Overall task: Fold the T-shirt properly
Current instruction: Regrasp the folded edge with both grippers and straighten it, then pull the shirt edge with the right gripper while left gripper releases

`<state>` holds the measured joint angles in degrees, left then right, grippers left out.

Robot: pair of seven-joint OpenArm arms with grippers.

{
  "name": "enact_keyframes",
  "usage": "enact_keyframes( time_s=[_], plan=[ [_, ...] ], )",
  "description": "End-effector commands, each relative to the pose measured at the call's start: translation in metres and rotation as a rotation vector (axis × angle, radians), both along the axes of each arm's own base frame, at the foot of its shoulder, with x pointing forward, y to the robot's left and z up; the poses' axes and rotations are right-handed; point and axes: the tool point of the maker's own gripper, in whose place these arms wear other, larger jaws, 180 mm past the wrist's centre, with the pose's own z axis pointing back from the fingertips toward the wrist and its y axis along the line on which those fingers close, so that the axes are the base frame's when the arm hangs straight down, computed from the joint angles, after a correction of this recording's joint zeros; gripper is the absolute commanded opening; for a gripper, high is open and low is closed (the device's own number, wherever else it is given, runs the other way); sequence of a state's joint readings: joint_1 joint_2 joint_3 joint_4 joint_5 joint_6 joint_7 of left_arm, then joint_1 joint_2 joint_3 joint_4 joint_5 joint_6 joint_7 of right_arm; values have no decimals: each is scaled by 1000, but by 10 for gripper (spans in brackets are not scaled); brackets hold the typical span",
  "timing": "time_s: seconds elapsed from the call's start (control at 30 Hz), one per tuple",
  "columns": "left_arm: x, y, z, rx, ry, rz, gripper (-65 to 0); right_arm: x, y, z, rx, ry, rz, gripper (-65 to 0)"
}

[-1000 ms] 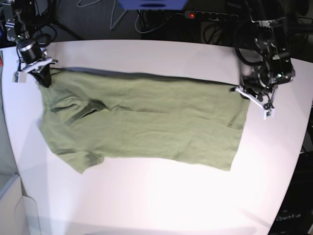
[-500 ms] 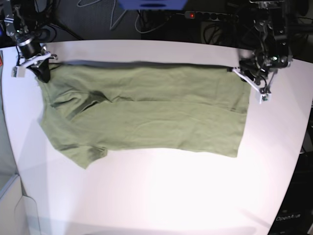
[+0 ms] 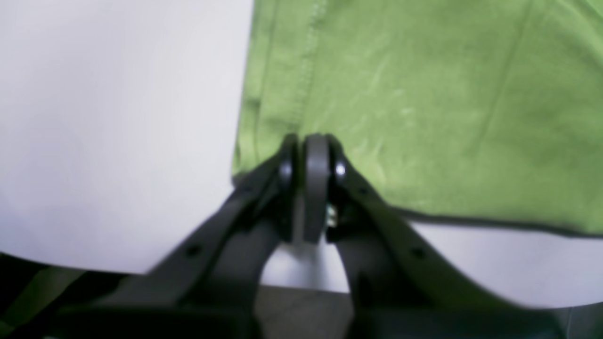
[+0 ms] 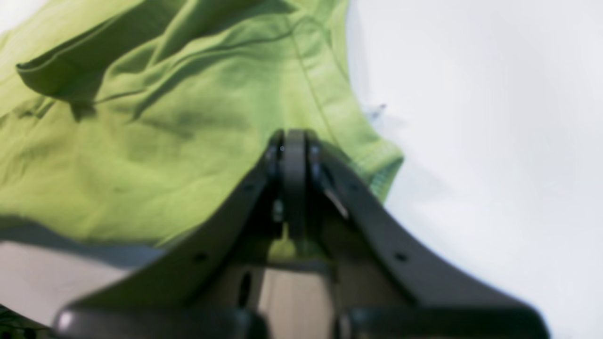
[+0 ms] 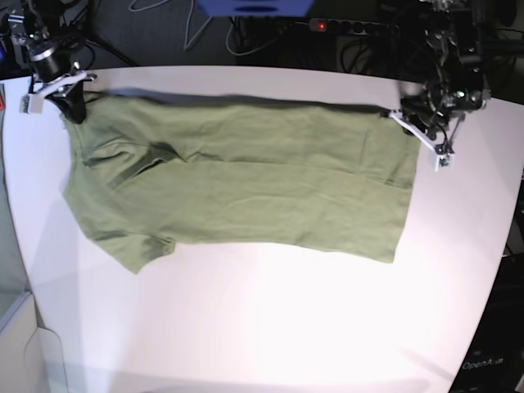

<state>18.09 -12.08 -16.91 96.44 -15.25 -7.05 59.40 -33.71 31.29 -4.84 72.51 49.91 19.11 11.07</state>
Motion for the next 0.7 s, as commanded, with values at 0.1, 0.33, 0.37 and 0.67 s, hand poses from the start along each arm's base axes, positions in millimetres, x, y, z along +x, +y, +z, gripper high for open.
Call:
enact_keyframes(
  time_s=[0.1,0.33,0.37,0.67],
  plan=[
    [-46,-3,-20,-6,188,-5,-617,-45,1,-35,-46,234,59,-646],
    [-45,6,-18,11,188,-9,-617,-40,-7,-28,-59,200,37,-646],
    [-45,6,-18,11,188,-9,-617,-40,-8,-28,-60,200,38,-646],
    [-49,5,-16,10,214,-15,-617,-39,-11,-26,-68,197,45,-646]
  ],
)
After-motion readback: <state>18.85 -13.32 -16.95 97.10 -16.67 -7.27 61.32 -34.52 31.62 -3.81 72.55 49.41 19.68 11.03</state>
